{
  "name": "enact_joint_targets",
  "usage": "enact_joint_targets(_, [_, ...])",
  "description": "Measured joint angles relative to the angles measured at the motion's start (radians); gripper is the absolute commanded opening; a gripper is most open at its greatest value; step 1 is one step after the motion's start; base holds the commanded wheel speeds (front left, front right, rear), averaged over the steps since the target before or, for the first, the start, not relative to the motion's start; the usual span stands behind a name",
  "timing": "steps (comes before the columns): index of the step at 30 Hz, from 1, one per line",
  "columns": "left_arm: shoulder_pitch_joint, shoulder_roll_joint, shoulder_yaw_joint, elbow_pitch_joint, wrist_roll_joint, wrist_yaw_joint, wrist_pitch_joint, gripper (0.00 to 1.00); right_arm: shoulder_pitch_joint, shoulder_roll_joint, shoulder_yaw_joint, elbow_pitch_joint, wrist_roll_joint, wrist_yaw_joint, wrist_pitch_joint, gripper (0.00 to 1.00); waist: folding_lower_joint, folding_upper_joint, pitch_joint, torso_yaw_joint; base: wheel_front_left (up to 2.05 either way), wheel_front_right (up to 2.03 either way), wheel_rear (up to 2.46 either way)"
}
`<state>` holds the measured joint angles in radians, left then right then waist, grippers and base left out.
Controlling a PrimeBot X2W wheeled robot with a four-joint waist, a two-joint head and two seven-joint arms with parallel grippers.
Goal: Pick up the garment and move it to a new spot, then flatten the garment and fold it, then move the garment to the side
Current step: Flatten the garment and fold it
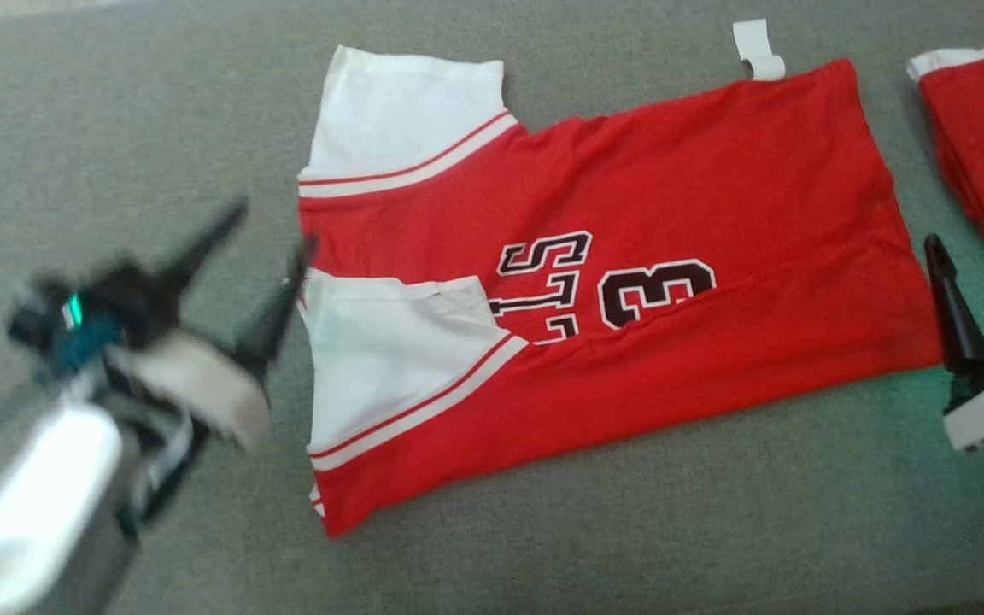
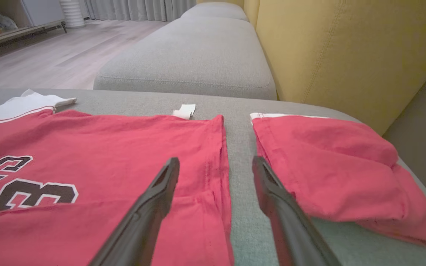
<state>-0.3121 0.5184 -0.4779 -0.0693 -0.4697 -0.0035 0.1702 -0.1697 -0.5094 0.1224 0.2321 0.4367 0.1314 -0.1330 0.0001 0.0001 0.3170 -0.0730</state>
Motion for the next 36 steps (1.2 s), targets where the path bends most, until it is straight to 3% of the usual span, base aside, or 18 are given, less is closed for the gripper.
enact_joint_targets(4, [-0.232,0.016,-0.008,0.085,-0.045,-0.09,0.123,1.0,-0.015,0.032,0.004,-0.038,-0.038,0.0,0.002,1.0,0.0001,0.0,0.039,-0.019,0.0,0.0,0.0])
enact_joint_targets(8, [-0.446,0.022,-0.039,0.197,-0.137,-0.121,0.262,1.0,-0.056,0.05,0.035,-0.055,-0.041,0.0,0.01,1.0,0.0001,0.0,0.085,-0.048,0.0,0.0,0.0])
enact_joint_targets(13, [-0.63,0.058,-0.091,0.347,-0.203,-0.121,0.395,1.0,-0.107,0.053,0.078,-0.052,-0.041,0.0,0.009,1.0,0.0001,0.0,0.134,-0.104,0.0,0.0,0.0])
enact_joint_targets(19, [-0.709,0.106,-0.161,0.444,-0.309,-0.121,0.516,1.0,-0.119,0.067,0.1,-0.028,-0.021,0.0,-0.017,1.0,0.0001,-0.0001,0.187,-0.176,0.0,0.0,0.0])
enact_joint_targets(25, [-0.779,0.155,-0.203,0.499,-0.326,-0.129,0.537,1.0,-0.144,0.077,0.117,-0.003,-0.014,0.0,-0.044,1.0,0.0001,-0.0001,0.237,-0.228,0.0,0.0,0.0])
enact_joint_targets(33, [-0.833,0.169,-0.217,0.562,-0.333,-0.129,0.557,1.0,-0.156,0.09,0.136,0.029,-0.012,0.0,-0.067,1.0,-0.0001,0.0,0.276,-0.256,0.0,0.0,0.0])
enact_joint_targets(34, [-0.836,0.169,-0.218,0.565,-0.34,-0.129,0.561,0.29,-0.16,0.091,0.137,0.032,-0.011,0.0,-0.067,1.0,-0.0001,0.0,0.278,-0.257,0.0,0.0,0.0])
enact_joint_targets(35, [-0.838,0.169,-0.219,0.566,-0.347,-0.129,0.566,0.0,-0.165,0.091,0.138,0.036,-0.005,0.0,-0.072,1.0,-0.0002,0.0,0.28,-0.256,0.0,0.0,0.0])
enact_joint_targets(36, [-0.841,0.169,-0.221,0.565,-0.359,-0.129,0.579,0.0,-0.171,0.091,0.138,0.04,-0.003,0.0,-0.075,1.0,-0.0001,0.0,0.281,-0.255,0.0,0.0,0.0])
